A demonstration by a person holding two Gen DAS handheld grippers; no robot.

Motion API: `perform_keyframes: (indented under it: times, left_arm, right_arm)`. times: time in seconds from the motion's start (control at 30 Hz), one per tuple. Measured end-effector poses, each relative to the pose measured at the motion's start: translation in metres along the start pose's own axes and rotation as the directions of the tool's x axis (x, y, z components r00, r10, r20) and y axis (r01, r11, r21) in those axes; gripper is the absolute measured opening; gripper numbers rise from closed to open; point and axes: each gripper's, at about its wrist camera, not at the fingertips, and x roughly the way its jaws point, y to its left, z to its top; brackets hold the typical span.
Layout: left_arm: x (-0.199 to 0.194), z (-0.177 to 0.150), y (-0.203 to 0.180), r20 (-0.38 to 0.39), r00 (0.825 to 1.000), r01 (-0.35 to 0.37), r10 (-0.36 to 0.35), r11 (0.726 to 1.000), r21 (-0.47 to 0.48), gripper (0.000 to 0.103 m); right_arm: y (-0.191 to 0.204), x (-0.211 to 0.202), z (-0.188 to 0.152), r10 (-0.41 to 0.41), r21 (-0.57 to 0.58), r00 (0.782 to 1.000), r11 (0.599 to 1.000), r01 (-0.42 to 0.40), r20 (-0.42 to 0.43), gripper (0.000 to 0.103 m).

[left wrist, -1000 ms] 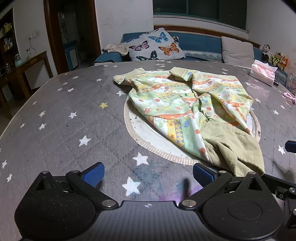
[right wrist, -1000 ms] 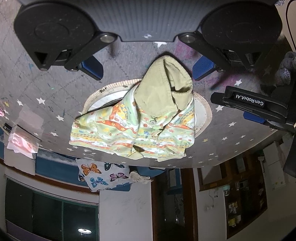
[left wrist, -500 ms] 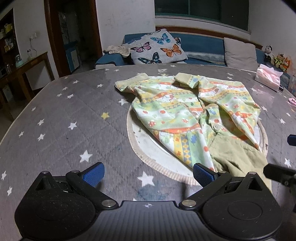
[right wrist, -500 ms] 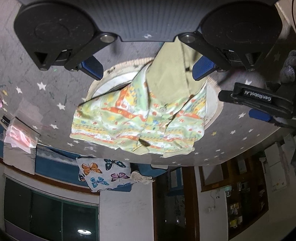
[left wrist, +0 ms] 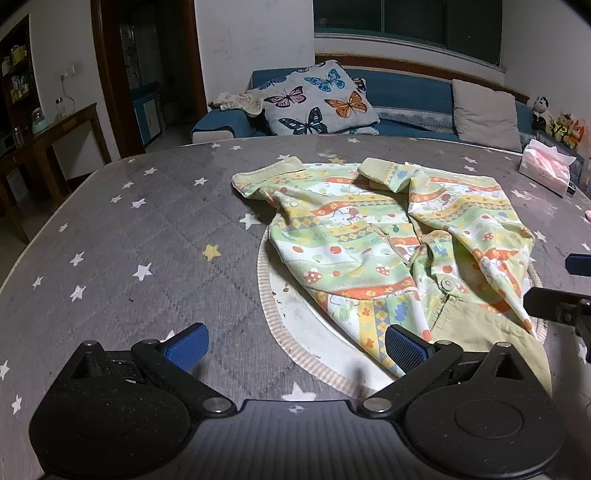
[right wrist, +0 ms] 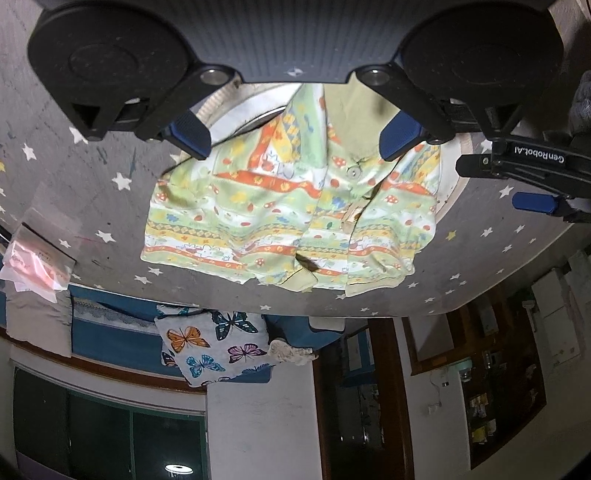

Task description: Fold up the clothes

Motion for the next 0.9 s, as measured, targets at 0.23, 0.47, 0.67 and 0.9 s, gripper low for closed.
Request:
perform_keyframes:
  times: [0.23, 0.47, 0.67, 0.9]
  left_arm:
    - [0.006, 0.009, -0.001, 0.003, 1.000, 0.001, -0.001, 1.000, 0.012, 0.103]
    - [0.012, 0.017, 0.005, 0.006, 1.000, 0.000, 0.000, 1.000, 0.000, 0.102]
    - [0.021, 0.028, 0.018, 0.009, 1.000, -0.016, 0.016, 1.000, -0.024, 0.102]
    - [0.037, 0.053, 0.036, 0.010, 1.000, -0.016, 0.017, 0.998, -0.060, 0.098]
  right_arm:
    - [0.000, 0.011, 0.011, -0.001, -0.029, 1.000, 1.000, 0.001, -0.011, 0.086]
    - [-0.004, 0.023, 0.038, -0.018, -0.056, 1.000, 0.998, 0.018, 0.002, 0.080]
    - [-0.002, 0.056, 0.068, -0.016, -0.078, 1.000, 0.997, 0.015, -0.011, 0.074]
    - [0.005, 0.113, 0.091, -0.044, -0.108, 0.998, 0.993, 0.039, -0.043, 0.065]
